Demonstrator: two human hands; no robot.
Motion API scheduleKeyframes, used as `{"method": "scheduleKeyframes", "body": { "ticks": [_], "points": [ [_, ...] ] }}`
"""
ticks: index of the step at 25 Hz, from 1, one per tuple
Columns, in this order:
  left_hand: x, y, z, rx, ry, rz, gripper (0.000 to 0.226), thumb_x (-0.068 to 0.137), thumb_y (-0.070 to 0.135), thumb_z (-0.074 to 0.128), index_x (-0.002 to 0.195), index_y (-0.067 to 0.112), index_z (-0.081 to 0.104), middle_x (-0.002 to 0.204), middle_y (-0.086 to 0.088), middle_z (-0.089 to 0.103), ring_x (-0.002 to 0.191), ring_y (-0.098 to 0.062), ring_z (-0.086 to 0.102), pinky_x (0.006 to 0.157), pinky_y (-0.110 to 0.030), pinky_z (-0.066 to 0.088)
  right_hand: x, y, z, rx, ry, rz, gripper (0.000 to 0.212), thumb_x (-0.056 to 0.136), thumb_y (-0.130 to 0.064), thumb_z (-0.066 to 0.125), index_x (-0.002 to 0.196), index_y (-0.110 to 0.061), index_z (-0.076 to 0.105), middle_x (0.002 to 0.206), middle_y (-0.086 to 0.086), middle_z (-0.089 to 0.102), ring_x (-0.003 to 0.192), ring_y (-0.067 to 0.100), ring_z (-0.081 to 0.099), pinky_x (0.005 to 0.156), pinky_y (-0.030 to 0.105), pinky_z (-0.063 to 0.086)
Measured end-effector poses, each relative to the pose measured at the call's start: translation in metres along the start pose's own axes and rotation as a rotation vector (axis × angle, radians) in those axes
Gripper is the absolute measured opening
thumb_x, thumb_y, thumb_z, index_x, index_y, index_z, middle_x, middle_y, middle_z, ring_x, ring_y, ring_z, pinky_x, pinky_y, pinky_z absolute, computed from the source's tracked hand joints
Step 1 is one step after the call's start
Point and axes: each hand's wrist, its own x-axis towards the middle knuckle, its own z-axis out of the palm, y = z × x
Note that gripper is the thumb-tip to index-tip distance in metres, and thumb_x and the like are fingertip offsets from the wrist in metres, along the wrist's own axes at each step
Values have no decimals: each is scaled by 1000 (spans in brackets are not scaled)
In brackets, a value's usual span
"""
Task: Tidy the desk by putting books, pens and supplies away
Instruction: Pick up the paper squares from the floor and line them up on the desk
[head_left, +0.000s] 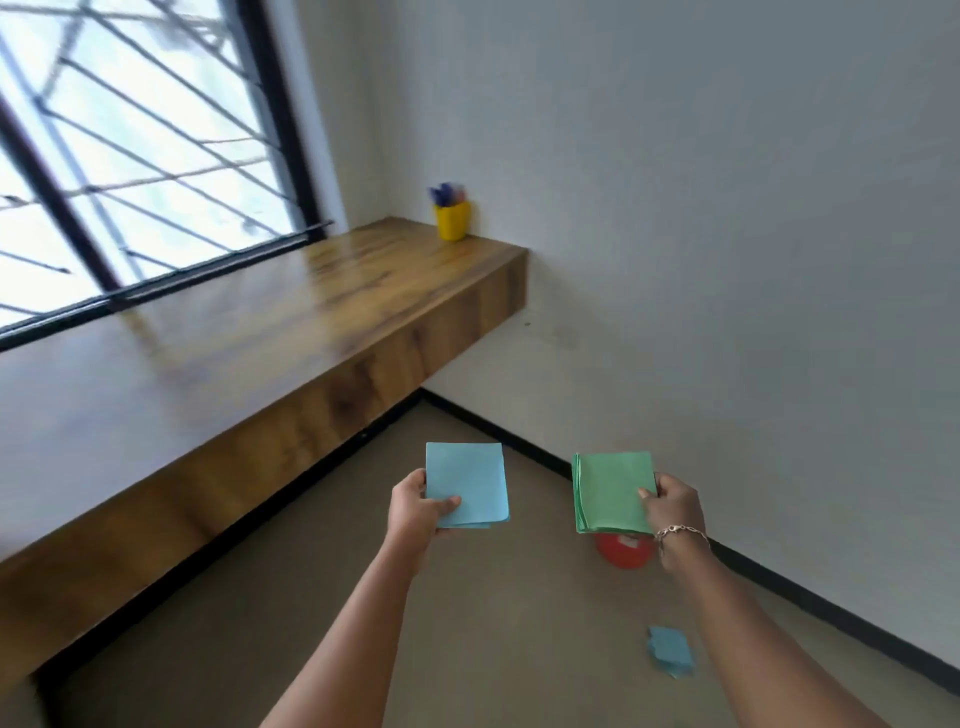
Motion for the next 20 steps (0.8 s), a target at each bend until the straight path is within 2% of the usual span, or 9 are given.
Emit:
{"method": "scheduleKeyframes", "body": {
  "ticks": [2, 5, 9, 13, 16, 18, 20],
  "points": [
    [-12, -1, -47, -48, 115, -4, 30, 81, -10, 62, 99, 13, 54, 94, -4, 62, 81, -18, 63, 60, -29, 54, -17, -23, 41, -15, -102, -46, 14, 86, -3, 56, 98, -4, 64, 89, 14, 63, 81, 28, 58, 77, 39, 50],
    [-30, -1, -116, -144, 254, -6, 36, 81, -8, 63, 111, 8, 53, 99, -7, 61, 87, -21, 63, 60, -28, 54, -48, -61, 103, -24, -242, -154, 18, 86, 0, 56, 102, 2, 64, 97, 20, 67, 80, 25, 56, 75, 35, 46],
    [-43, -2, -202, -219, 410, -1, 47, 82, -4, 65, 125, 5, 48, 113, -12, 58, 100, -26, 61, 74, -34, 57, -94, -113, 185, -1, -392, -220, 21, 88, 1, 54, 107, 3, 62, 105, 21, 66, 82, 24, 54, 74, 31, 41],
    [-51, 3, -300, -254, 528, 15, 43, 81, -8, 63, 121, 2, 49, 110, -14, 59, 91, -22, 61, 63, -28, 57, -151, -157, 279, 51, -528, -239, 22, 89, 2, 52, 109, 3, 61, 101, 17, 64, 83, 23, 54, 72, 29, 39],
    [-57, 10, -370, -290, 586, 41, 43, 81, -13, 59, 121, 0, 49, 105, -15, 58, 85, -22, 60, 65, -30, 55, -194, -185, 345, 95, -648, -247, 22, 89, 4, 51, 109, 5, 60, 98, 16, 63, 72, 23, 55, 58, 21, 47],
    [-61, 13, -410, -296, 629, 54, 44, 82, -13, 58, 123, -2, 46, 106, -14, 58, 85, -21, 59, 62, -25, 56, -218, -201, 382, 97, -701, -260, 22, 89, 7, 49, 109, 8, 58, 96, 14, 59, 62, 16, 51, 44, 9, 42],
    [-67, 13, -451, -279, 692, 56, 44, 81, -17, 56, 122, -4, 47, 107, -18, 57, 78, -19, 58, 55, -19, 54, -245, -216, 419, 69, -754, -275, 23, 88, 9, 49, 110, 10, 57, 95, 13, 57, 57, 11, 51, 39, 6, 39]
  ]
}}
